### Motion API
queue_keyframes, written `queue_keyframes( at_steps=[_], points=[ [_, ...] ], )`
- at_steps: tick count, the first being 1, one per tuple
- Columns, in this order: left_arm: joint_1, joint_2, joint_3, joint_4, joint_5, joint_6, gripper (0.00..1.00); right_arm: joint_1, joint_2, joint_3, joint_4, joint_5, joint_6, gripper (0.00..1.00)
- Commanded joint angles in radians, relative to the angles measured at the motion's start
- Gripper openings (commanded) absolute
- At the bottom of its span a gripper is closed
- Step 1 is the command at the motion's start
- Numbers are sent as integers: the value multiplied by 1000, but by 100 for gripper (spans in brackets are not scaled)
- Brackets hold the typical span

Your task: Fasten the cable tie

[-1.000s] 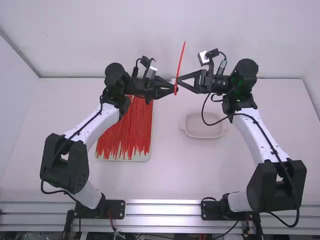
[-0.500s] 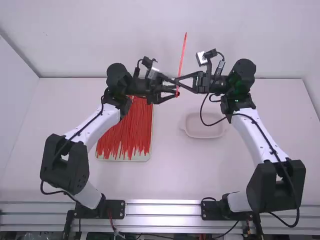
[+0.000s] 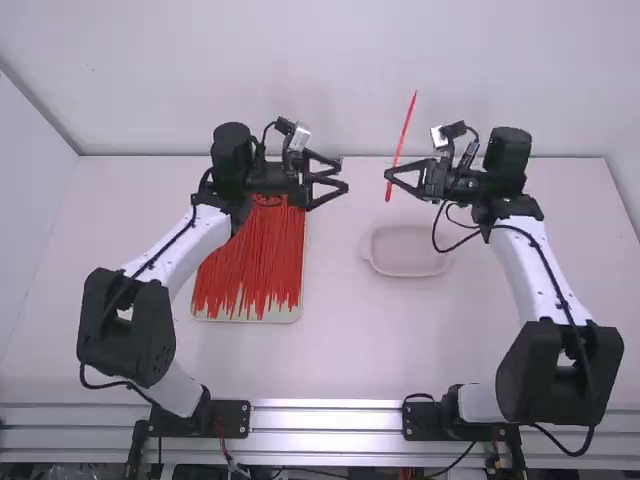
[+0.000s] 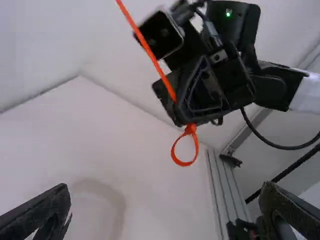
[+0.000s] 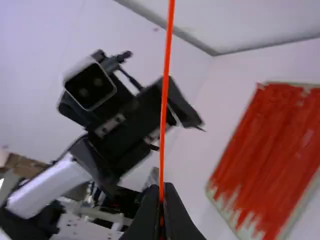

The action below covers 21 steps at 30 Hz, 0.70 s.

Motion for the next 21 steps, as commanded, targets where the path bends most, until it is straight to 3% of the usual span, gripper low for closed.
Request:
queue_keyframes(
  at_steps=[1,6,8,9,14,21],
  points=[
    [38,-19,1,-61,3,40,99,-15,-22,27,-89,98,-244,0],
    [84,-19,1,-199,7,31,99,-30,-22,27,-309,312,-390,0],
    [102,-19,1,-249,63,66,99,-18,-22,27,-428,481,-451,0],
    [102,-19,1,-249,63,66,99,-18,-22,27,-428,481,-451,0],
    [117,-19,1,-331,75,113,99,51,-22,27,-542,821,-454,0],
    [135,-19,1,-431,12,145,99,153,-3,26,-557,1109,-400,0]
  ],
)
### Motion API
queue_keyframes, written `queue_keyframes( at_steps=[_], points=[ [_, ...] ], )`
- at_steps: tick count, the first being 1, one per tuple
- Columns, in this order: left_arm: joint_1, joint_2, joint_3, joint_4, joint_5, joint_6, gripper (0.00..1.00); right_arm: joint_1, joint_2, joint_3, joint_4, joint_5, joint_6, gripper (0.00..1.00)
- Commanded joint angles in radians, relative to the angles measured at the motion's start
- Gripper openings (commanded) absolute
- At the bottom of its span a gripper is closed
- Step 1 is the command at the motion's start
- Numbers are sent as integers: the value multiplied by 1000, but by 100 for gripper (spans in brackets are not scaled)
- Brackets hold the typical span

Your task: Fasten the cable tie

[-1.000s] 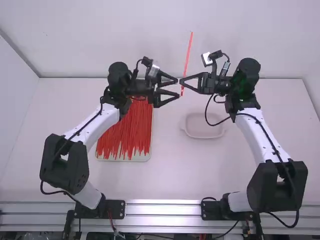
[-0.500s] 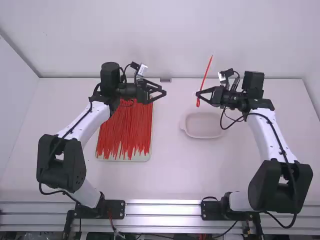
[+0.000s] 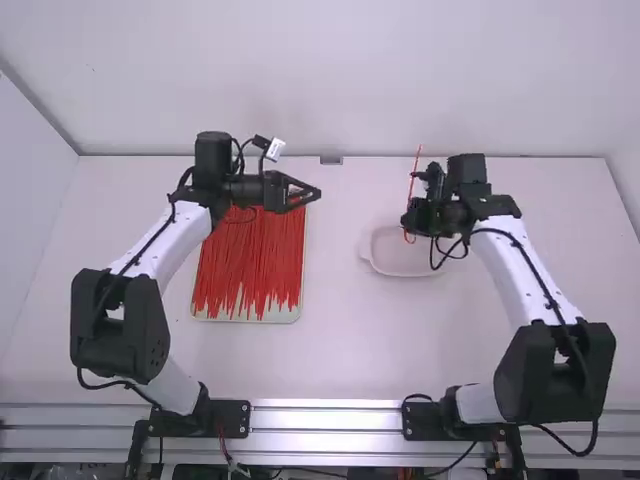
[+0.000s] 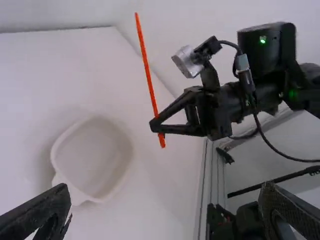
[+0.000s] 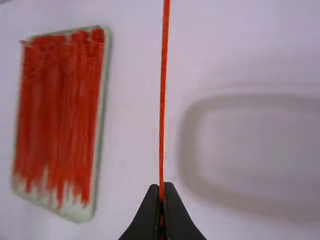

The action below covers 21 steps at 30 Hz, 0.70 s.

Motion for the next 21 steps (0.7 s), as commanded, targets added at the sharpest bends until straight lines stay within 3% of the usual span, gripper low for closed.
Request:
queue_keyframes(
  at_steps=[1,12,15,21],
  points=[
    [13,-19,1,-13,5,29,99,21,16,23,-1,191,16,0],
    [54,-19,1,-161,-27,186,99,39,255,23,80,211,22,0],
    [84,-19,1,-249,-108,182,99,29,307,24,108,220,21,0],
    [103,-19,1,-311,-111,185,99,24,384,24,143,215,24,0]
  ],
)
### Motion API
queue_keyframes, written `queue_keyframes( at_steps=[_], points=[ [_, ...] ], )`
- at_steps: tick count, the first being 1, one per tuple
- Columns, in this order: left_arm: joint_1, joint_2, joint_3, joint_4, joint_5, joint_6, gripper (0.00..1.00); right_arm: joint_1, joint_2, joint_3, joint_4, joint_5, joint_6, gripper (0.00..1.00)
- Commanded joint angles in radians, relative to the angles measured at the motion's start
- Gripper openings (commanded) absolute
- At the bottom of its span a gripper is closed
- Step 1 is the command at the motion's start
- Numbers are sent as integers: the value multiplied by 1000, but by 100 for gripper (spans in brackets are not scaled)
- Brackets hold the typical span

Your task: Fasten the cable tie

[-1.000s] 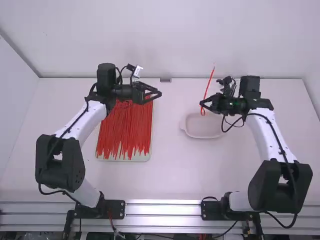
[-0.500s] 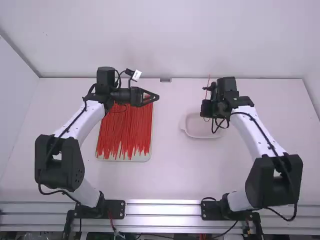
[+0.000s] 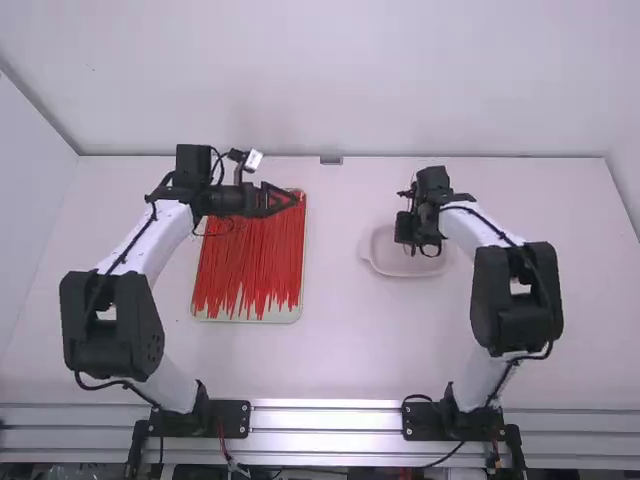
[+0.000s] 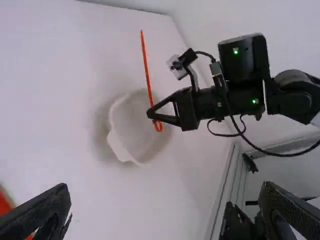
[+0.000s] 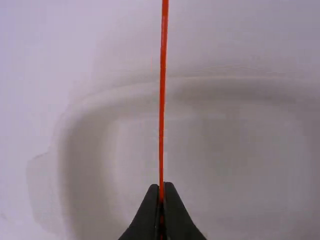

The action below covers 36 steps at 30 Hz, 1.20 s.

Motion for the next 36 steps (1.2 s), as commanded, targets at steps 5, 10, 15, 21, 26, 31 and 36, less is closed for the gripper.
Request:
queue_keyframes(
  at_steps=[5,10,15,21,26,31,36],
  points=[
    [1,-19,1,-8,-4,26,99,-5,43,13,7,6,6,17],
    [5,-21,1,-32,-73,24,99,-5,20,13,-3,5,6,100],
    [28,-42,16,-121,-74,26,99,-5,-31,28,-86,5,6,100],
    [50,-109,79,-293,-134,26,99,18,-158,57,-246,0,6,100],
    [38,-175,130,-410,-176,26,99,53,-289,61,-319,-3,6,99],
    [26,-229,131,-437,-188,38,98,82,-405,49,-345,10,12,98],
    [-14,-284,76,-382,-243,93,92,26,-461,-7,-289,66,-44,93]
  ],
)
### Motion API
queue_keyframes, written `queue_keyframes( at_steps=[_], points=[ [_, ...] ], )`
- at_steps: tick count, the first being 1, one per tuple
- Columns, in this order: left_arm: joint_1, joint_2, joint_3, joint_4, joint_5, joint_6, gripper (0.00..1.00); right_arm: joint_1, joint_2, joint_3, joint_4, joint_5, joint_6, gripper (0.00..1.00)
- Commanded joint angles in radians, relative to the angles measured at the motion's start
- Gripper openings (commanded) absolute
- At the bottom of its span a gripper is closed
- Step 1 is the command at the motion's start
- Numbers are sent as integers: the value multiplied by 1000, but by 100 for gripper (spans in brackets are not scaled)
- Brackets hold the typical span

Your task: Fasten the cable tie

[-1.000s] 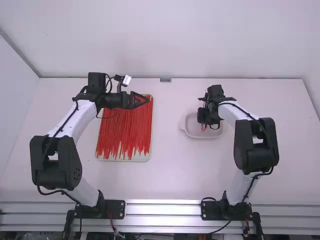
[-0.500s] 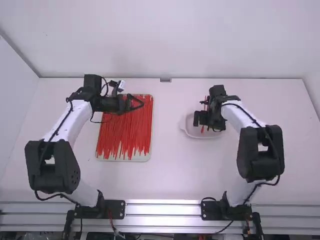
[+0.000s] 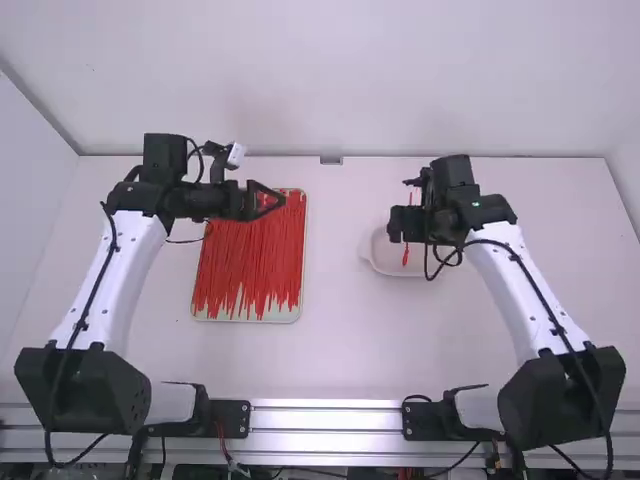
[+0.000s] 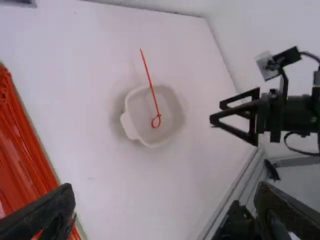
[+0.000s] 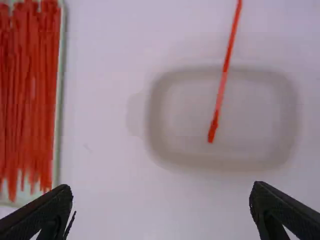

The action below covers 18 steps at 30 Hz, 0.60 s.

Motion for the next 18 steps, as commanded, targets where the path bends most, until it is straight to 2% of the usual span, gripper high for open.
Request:
queue_keyframes(
  at_steps=[1,11,18],
  points=[
    [-12,-49,-41,15,-38,51,91,-36,-38,-44,14,53,-42,91],
    [-12,-192,-185,158,-181,51,76,-179,-184,-189,160,127,-166,77],
    [-12,-310,-303,276,-300,51,65,-179,-302,-308,278,127,-166,65]
  ],
)
